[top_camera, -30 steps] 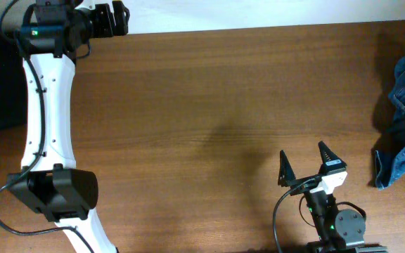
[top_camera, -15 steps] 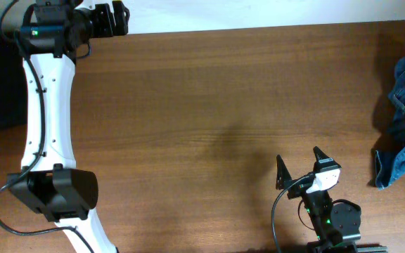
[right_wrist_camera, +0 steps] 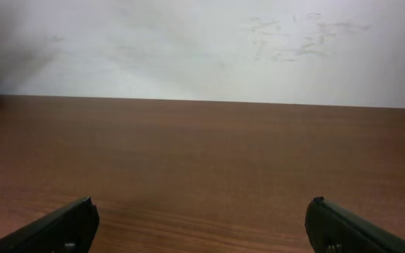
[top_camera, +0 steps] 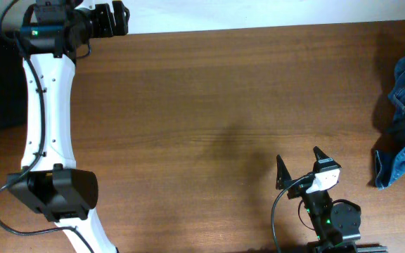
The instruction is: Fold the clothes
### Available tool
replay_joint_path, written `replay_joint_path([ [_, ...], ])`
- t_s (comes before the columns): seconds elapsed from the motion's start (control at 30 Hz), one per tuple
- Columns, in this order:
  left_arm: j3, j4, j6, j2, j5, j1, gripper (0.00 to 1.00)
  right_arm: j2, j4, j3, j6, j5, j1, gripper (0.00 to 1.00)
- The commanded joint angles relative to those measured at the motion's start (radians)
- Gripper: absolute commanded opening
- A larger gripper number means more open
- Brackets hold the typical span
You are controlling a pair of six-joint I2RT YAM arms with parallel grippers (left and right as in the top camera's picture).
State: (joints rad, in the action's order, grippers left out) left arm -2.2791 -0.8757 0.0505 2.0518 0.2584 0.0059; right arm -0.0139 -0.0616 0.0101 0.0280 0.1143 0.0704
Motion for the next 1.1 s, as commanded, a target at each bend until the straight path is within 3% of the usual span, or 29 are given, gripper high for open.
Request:
replay_joint_path([
  [0.0,0.001,-0.001,0.013,0.0,0.011,0.002,0.99,0.011,-0.006,-0.005,-0.001,0.009,0.008,0.99],
  [0.43,0.0,-0.019,0.009,0.001,-0.023,0.002,0.99,0.011,-0.006,-0.005,-0.001,0.009,0.008,0.99],
  [0.8,0.0,-0.516,0.005,-0.012,-0.092,0.002,0.99,0.011,-0.006,-0.005,-0.001,0.009,0.008,0.99],
  [1.07,0.0,-0.686,0.006,-0.063,-0.09,-0.003,0.99,0.011,-0.006,-0.005,-0.001,0.009,0.008,0.99],
])
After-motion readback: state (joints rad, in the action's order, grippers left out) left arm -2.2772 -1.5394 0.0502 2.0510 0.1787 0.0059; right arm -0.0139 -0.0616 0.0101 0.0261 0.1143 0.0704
